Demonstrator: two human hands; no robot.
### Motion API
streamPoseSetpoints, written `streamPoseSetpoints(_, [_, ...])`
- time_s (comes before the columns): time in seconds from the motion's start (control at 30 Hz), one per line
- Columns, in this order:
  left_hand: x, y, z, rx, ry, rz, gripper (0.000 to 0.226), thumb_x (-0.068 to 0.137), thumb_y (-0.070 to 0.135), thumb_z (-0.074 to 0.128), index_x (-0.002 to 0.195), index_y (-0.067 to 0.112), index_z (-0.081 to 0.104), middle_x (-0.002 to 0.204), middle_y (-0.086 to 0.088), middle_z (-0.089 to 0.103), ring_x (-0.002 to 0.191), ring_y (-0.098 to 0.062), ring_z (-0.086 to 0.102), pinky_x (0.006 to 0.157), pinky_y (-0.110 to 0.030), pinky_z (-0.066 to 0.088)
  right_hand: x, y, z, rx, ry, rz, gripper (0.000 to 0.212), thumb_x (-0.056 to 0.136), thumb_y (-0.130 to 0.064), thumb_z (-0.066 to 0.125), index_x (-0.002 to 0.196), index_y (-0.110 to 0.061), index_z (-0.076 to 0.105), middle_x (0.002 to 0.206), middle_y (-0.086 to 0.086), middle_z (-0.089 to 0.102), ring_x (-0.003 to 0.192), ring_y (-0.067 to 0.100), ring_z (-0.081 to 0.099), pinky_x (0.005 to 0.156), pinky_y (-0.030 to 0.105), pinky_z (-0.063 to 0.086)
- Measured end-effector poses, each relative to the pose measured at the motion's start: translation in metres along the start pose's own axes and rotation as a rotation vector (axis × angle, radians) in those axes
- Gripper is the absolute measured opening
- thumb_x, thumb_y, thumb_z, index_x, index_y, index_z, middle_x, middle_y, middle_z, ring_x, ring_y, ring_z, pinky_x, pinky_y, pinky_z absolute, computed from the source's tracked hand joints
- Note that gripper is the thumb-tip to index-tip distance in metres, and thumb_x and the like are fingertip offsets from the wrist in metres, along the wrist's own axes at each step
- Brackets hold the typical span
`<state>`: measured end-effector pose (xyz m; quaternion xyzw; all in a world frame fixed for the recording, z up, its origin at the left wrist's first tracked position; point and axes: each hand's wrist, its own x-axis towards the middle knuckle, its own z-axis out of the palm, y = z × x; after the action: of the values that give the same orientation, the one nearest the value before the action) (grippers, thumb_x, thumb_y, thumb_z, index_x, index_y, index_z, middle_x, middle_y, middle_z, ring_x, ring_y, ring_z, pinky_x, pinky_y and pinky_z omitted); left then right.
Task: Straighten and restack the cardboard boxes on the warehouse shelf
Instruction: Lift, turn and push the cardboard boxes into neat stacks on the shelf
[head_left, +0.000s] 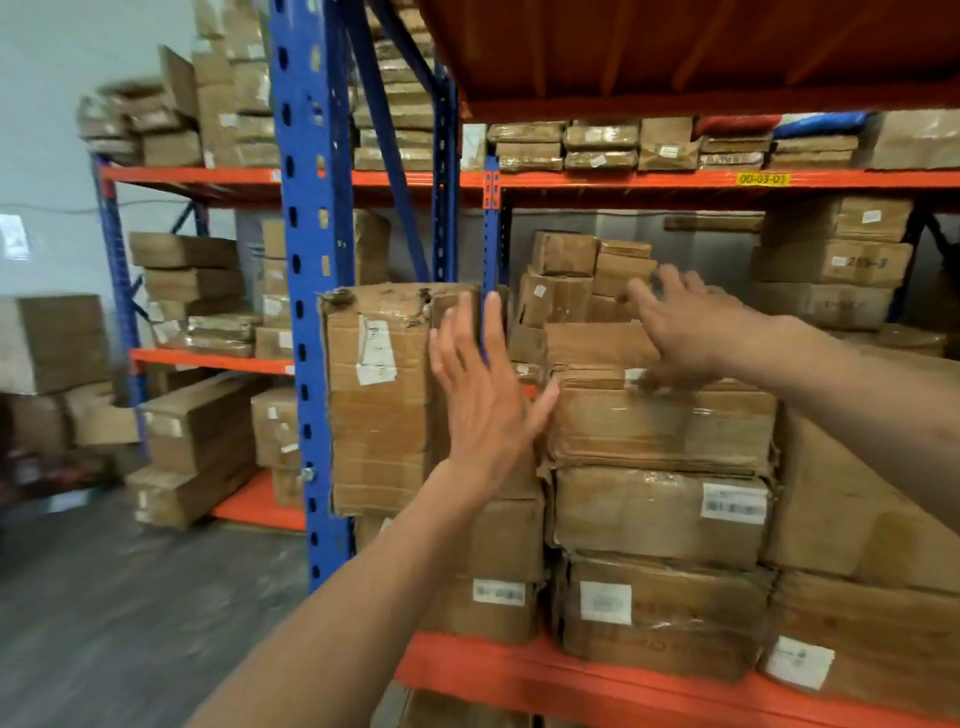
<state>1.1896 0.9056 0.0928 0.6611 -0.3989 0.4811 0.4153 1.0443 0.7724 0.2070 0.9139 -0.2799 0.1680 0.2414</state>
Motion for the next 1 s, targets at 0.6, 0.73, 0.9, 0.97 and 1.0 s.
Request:
streamPoseSetpoints(0.6, [-0.072,-0.094,-0.043,0.142,-0.314,-0.575,0.142,0.049,0.049,0.090,0.150,0.000,0.002,0.130,-0.026,0.036,0.115,-0.042,0.041,0.104,-0.050,0.037,0.039,-0.191,-0.076,-0.171,0.081,-0.592,0.101,0.070,-0.033,0.085,0.149,-0.032,0.022,0.153,0.017,0.017,0.121,0.041,0.044,0.094,0.051,0.048])
streamPoseSetpoints(0.73, [-0.049,-0.099,-0.050,0.245,-0.433,-0.169,0.136,0.048,0.047,0.092,0.149,0.004,0.011,0.133,-0.024,0.037,0.116,-0.039,0.042,0.102,-0.047,0.037,0.020,-0.130,-0.023,0.017,0.148,-0.387,0.122,0.046,-0.046,0.093,0.143,-0.034,0.020,0.144,0.014,0.017,0.121,0.043,0.040,0.089,0.055,0.048])
streamPoseSetpoints(0.9, [-0.030,-0.113,-0.063,0.352,-0.479,0.063,0.136,0.047,0.049,0.092,0.149,0.002,0.016,0.135,-0.030,0.038,0.118,-0.045,0.041,0.102,-0.054,0.037,0.007,-0.118,0.017,0.191,0.269,-0.268,0.123,0.047,-0.050,0.090,0.146,-0.034,0.018,0.153,0.018,0.010,0.130,0.048,0.033,0.087,0.055,0.050])
streamPoseSetpoints(0.97, [-0.029,-0.119,-0.065,0.352,-0.497,0.077,0.136,0.047,0.050,0.091,0.149,0.002,0.016,0.136,-0.029,0.037,0.118,-0.045,0.041,0.102,-0.056,0.038,0.011,-0.121,0.020,0.180,0.294,-0.253,0.125,0.046,-0.052,0.089,0.147,-0.034,0.016,0.154,0.019,0.010,0.129,0.049,0.034,0.087,0.055,0.050])
streamPoseSetpoints(1.0, [-0.028,-0.121,-0.065,0.351,-0.504,0.083,0.135,0.047,0.051,0.090,0.149,0.002,0.016,0.135,-0.028,0.037,0.117,-0.044,0.041,0.102,-0.056,0.039,0.014,-0.121,0.022,0.180,0.309,-0.258,0.126,0.046,-0.053,0.089,0.146,-0.034,0.016,0.154,0.019,0.010,0.129,0.050,0.035,0.086,0.056,0.050])
